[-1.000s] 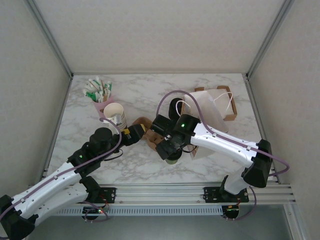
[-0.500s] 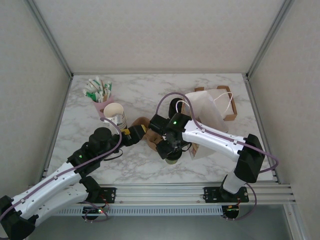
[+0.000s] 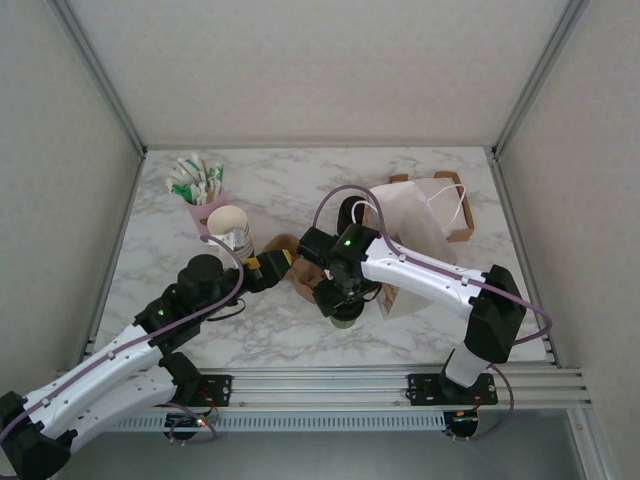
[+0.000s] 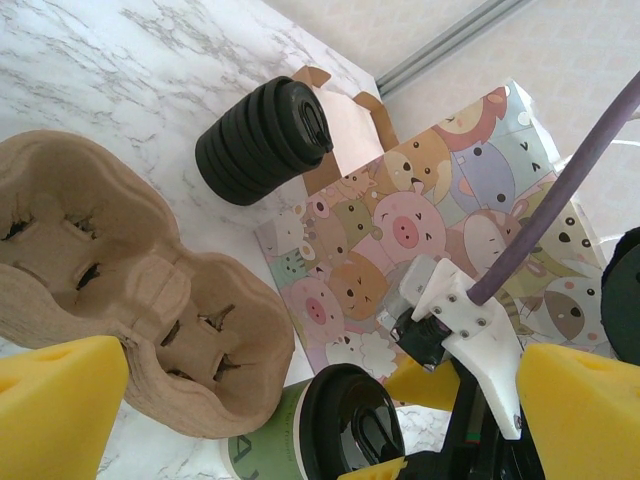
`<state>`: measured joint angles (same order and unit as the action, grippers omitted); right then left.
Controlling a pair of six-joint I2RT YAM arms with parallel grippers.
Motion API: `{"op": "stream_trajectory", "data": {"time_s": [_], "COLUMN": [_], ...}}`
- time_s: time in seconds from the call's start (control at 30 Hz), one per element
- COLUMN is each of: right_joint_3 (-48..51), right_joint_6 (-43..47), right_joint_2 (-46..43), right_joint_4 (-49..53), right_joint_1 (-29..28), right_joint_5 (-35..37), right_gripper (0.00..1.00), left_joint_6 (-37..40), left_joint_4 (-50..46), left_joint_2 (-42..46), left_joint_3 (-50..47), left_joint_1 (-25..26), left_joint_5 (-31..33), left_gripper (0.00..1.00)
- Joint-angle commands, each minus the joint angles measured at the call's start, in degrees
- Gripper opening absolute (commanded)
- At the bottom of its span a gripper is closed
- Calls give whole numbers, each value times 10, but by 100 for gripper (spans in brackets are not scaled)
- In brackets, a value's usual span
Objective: Pack the takeout coffee
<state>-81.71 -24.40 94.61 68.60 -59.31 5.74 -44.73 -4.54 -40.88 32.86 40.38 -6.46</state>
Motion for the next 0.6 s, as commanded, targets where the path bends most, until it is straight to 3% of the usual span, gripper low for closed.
{"op": "stream_trajectory", "data": {"time_s": [0.0, 0.57], "right_joint_3": [11, 24], "right_joint_6": [-12, -19], "right_joint_2": [4, -1], "right_joint_4": [7, -3], "right_joint_1": [7, 12], "right_joint_5": [-9, -13], "right_gripper": [81, 78], "left_joint_6": [12, 15], "left_joint_4": [16, 13], "left_joint_2": [4, 4], "left_joint_3": [0, 6], "left_joint_1": [-7, -7], "left_joint_5": [-9, -12], "left_gripper": [100, 100]}}
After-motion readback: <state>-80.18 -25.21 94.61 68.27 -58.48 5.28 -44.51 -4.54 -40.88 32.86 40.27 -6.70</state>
